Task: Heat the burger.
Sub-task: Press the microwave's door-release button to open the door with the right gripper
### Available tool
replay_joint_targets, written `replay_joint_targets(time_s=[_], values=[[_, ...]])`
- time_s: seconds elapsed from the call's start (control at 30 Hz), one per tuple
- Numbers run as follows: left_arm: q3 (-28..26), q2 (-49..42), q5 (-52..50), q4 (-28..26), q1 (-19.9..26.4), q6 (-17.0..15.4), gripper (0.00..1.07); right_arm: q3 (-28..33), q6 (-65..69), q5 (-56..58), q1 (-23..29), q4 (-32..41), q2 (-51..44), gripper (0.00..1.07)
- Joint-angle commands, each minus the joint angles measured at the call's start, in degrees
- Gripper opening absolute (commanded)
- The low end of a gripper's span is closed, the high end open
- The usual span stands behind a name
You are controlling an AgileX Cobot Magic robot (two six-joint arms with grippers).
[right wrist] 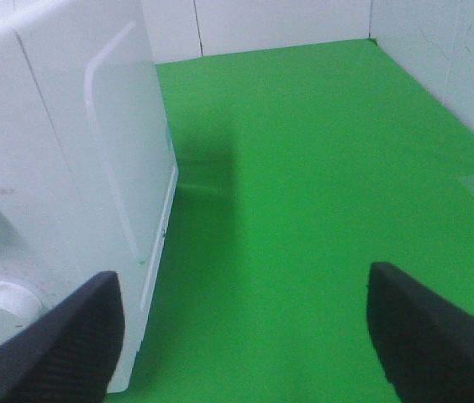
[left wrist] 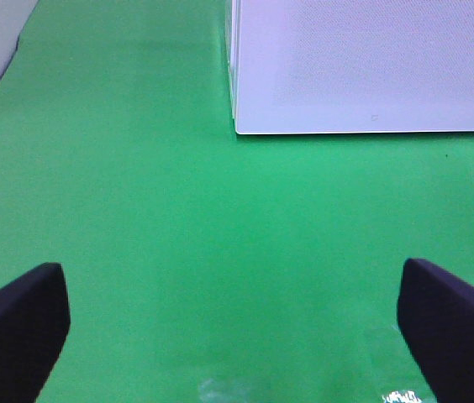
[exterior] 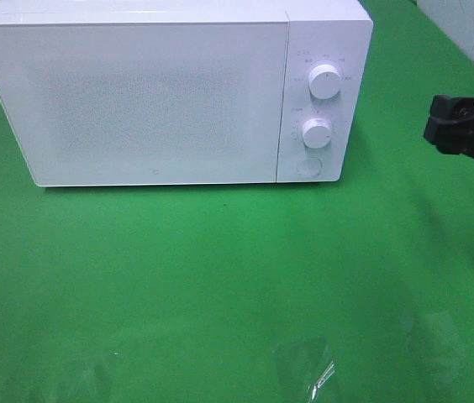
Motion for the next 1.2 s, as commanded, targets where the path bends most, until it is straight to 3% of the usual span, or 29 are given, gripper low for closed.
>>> replay_joint_targets(time_s=[0.03, 0.5, 0.63, 1.03, 1.2], values=[[0.17, -0.97, -0.46, -0.06, 0.29, 0.06, 0.98, 0.74, -4.35, -5.84, 6.02, 7.33, 2.35, 0.76], [0.17, -0.97, -0.46, -0.06, 0.29, 0.06, 0.98, 0.57, -8.65, -14.04, 24.92, 24.12, 9.45, 0.76], [0.17, -0.97, -0.46, -0.06, 0.29, 0.06, 0.98, -1.83, -8.65, -14.32, 30.88, 28.42, 12.26, 0.76], [0.17, -0.86, -0.46, -0.06, 0.29, 0.06, 0.98, -7.05, -6.88, -11.57, 33.12, 28.65, 14.78, 0.76], [0.17, -0.86, -0.46, -0.06, 0.29, 0.06, 0.98, -7.51, 10.83, -10.83, 33.12, 28.65, 14.78, 0.69]])
